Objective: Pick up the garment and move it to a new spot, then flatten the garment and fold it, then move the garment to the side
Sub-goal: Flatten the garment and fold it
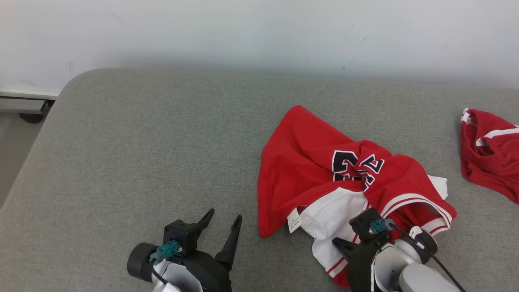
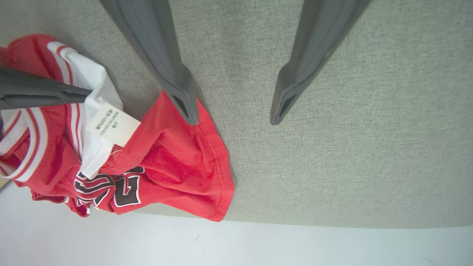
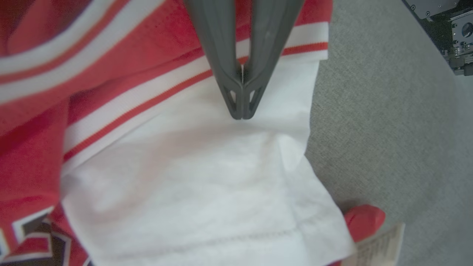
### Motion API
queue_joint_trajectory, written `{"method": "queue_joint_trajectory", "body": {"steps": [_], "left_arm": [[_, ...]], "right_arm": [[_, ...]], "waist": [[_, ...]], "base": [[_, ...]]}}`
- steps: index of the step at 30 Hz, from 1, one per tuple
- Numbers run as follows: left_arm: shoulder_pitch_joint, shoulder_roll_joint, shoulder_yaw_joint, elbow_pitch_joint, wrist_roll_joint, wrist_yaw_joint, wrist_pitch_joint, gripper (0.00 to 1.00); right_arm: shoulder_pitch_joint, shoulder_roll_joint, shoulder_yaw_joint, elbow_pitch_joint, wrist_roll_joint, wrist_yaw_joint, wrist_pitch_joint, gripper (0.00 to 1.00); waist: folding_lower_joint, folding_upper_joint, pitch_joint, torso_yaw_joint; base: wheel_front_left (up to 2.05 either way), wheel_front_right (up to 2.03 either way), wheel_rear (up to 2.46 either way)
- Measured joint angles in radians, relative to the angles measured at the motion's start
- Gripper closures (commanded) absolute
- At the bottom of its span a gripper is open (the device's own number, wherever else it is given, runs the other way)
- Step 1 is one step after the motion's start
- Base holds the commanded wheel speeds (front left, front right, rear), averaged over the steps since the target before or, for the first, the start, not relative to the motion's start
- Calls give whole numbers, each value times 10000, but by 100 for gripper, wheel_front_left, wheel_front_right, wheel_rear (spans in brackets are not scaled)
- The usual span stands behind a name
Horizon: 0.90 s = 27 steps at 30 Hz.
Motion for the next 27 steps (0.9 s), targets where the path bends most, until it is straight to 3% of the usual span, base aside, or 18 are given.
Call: {"method": "queue_joint_trajectory", "body": {"steps": [9,10,11,15,24,27], "left_arm": [[6,0,-40,35,-161,247,-351,0],[4,4,-96,35,-174,247,-360,0],[5,-6,-121,44,-180,249,-422,0],[4,-17,-121,79,-194,337,-523,0],[5,-21,-138,86,-194,527,-738,0],[11,-15,-121,84,-194,610,-790,0]], "right_arm": [[221,-353,-399,119,230,117,-426,100],[359,-424,-535,52,339,117,-541,67],[492,-453,-688,-84,487,117,-665,0],[700,-527,-809,-663,570,71,-740,0],[1323,-1099,-1154,-1632,376,-802,-510,0],[1490,-1183,-1181,-1850,359,-945,-370,0]], "waist": [[0,0,-109,-308],[0,0,-121,-342],[1,0,-135,-366],[0,0,-183,-434],[0,0,-302,-463],[0,0,-333,-475]], "base": [[0,0,0],[0,0,0],[0,0,0],[0,0,0],[0,0,0],[0,0,0]]}}
